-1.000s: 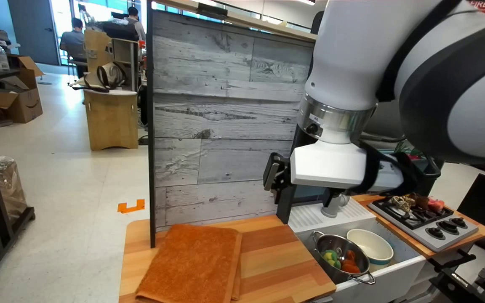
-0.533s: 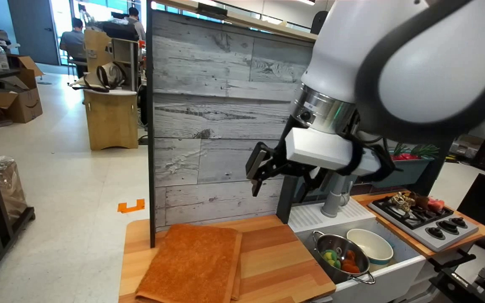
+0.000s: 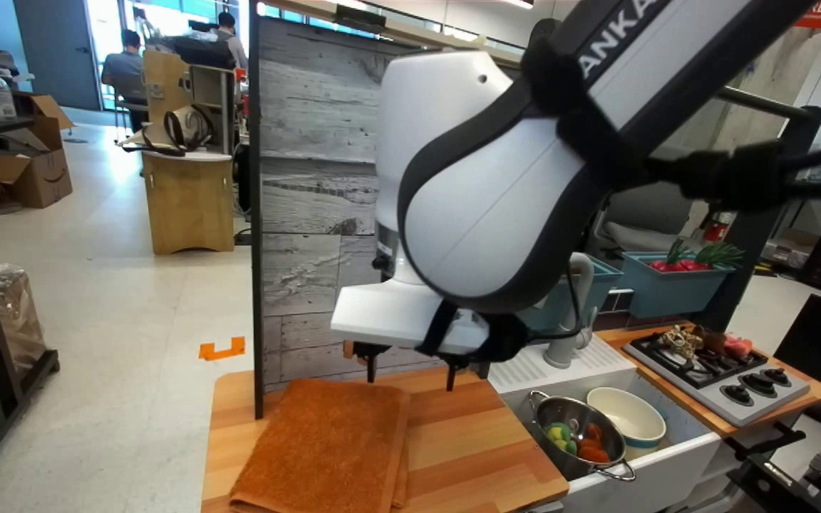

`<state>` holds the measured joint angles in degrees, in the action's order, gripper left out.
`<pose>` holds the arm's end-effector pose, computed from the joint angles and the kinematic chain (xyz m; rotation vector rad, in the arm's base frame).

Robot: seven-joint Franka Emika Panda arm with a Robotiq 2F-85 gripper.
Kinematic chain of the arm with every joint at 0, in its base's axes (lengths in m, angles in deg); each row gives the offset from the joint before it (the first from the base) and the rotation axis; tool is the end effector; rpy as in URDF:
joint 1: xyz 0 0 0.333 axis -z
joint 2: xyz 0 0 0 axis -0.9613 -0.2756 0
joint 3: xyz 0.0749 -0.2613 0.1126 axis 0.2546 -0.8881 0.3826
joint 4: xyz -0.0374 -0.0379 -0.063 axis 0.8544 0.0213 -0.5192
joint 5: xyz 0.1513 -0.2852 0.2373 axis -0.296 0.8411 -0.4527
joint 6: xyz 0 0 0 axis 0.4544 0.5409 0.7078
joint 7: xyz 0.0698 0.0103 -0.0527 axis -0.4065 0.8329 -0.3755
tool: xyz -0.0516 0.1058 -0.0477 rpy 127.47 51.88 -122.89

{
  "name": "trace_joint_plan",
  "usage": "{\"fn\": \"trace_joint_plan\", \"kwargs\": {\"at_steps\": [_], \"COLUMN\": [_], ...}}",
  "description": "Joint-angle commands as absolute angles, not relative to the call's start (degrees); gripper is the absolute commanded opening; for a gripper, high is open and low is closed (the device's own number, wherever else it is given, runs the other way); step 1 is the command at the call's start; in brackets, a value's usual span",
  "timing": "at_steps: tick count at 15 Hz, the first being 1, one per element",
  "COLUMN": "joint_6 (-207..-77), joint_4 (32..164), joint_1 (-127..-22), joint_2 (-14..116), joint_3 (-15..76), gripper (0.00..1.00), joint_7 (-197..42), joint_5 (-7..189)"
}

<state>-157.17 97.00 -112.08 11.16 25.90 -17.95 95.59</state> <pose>0.5719 0.3342 0.0194 2.9608 -0.6246 0.2378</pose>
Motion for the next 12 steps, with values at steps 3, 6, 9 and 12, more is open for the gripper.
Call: {"fn": "trace_joint_plan", "kwargs": {"at_steps": [3, 6, 9, 12], "joint_6": [-158.1, -152.2, -138.4, -128.3], "joint_4": [96.4, 91.8, 83.0, 74.0], "joint_1": [-110.3, -102.9, -100.9, -104.5], "joint_2": [10.4, 8.4, 3.4, -1.4], "joint_3": [27.8, 36.1, 38.8, 34.8], "gripper": [1.00, 1.00, 1.00, 1.00], "joint_7": [-19.5, -28.6, -30.2, -21.3], "joint_5": [95.0, 90.7, 87.9, 89.4]}}
